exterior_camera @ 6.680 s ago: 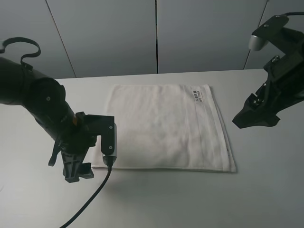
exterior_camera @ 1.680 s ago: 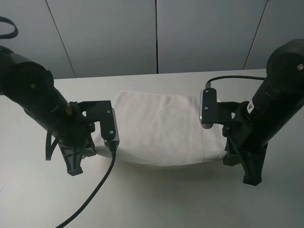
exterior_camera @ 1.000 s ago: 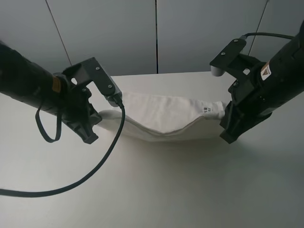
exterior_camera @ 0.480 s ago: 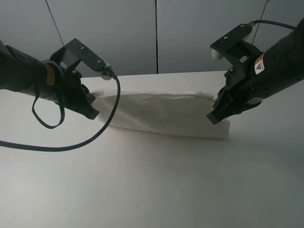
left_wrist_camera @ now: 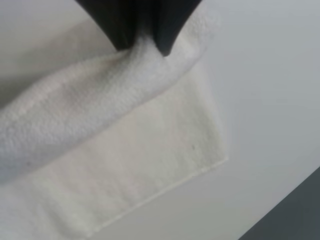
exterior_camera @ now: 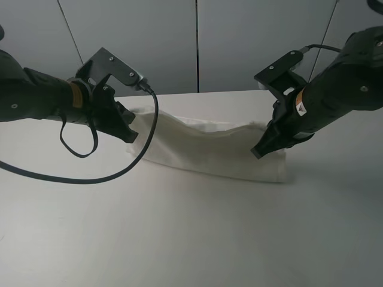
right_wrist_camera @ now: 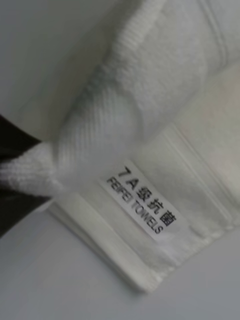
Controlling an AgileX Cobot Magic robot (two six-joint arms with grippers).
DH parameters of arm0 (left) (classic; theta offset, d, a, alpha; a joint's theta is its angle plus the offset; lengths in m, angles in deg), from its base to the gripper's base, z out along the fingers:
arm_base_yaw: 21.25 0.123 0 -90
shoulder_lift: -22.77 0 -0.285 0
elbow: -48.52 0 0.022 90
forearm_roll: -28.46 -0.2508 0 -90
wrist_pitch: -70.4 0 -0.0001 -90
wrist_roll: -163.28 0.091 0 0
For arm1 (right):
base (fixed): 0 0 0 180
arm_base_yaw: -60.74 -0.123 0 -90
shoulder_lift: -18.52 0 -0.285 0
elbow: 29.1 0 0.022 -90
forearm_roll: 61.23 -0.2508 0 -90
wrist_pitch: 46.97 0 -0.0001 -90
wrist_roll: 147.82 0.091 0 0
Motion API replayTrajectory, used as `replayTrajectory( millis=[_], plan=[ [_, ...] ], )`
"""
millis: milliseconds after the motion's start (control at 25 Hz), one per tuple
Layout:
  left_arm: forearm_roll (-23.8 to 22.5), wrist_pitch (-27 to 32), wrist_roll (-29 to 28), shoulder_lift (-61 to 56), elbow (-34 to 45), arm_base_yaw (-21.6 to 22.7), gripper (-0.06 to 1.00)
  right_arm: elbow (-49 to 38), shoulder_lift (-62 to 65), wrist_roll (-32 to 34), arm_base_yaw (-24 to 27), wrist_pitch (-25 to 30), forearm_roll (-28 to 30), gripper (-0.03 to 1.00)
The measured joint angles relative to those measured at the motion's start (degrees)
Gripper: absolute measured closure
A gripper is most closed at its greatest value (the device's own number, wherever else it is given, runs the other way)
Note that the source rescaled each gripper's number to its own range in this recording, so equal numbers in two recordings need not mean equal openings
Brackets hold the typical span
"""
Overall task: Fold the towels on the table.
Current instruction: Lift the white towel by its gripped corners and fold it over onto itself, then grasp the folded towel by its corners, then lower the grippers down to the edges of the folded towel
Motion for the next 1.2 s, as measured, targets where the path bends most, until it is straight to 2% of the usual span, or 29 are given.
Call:
replayTrajectory(
  millis=[160, 280, 360, 400, 480, 520, 600, 640, 720, 840, 1000, 1080, 1200],
  plan=[
    [0.00, -3.85, 0.00, 2.28, 0.00, 2.51, 0.92, 0.00, -2.27, 13.82, 0.00, -2.00, 12.24, 0.97],
    [0.22, -6.83, 0.00, 4.09, 0.00, 3.44, 0.89, 0.10, -4.05, 20.05, 0.00, -3.33, 18.52, 0.97],
    [0.22, -8.36, 0.00, 5.44, 0.00, 3.58, 0.79, 0.10, -4.98, 22.84, 0.00, -3.55, 21.54, 0.97],
    [0.22, -9.06, 0.00, 5.93, 0.00, 3.58, 0.70, 0.10, -5.47, 24.75, 0.00, -3.60, 22.81, 0.95],
    [0.34, -10.33, 0.00, 6.84, 0.00, 3.78, 0.52, 0.10, -5.99, 30.39, 0.00, -3.60, 27.36, 0.79],
    [0.48, -10.88, 0.10, 7.28, 0.00, 3.94, 0.42, 0.10, -5.98, 33.37, 0.00, -3.37, 29.78, 0.64],
    [1.94, -11.50, 0.22, 7.53, 0.00, 4.31, 0.27, 0.10, -5.98, 42.67, 0.00, -2.07, 36.00, 0.24],
    [2.82, -11.54, 0.43, 7.53, -0.40, 4.62, 0.19, 0.10, -5.98, 47.13, 0.00, -0.84, 38.53, 0.11],
    [4.99, -11.54, 0.97, 7.53, -1.50, 5.27, 0.08, 0.10, -5.98, 52.38, 0.00, 1.41, 41.05, 0.00],
    [6.23, -11.33, 1.17, 7.53, -3.45, 5.84, -0.03, 0.10, -5.98, 54.93, 0.00, 3.16, 41.23, -0.02],
    [6.39, -8.26, 1.17, 7.53, -6.08, 5.77, -0.05, 0.10, -5.98, 54.43, 0.00, 3.39, 38.65, -0.02],
    [7.63, -4.74, 0.91, 7.53, -7.53, 5.77, -0.05, 0.10, -5.98, 53.11, 0.00, 3.41, 36.10, -0.02],
    [9.47, 4.31, 0.19, 8.08, -11.51, 5.77, -0.05, 0.53, -5.98, 48.23, 0.00, 3.52, 30.28, -0.02]
  ],
)
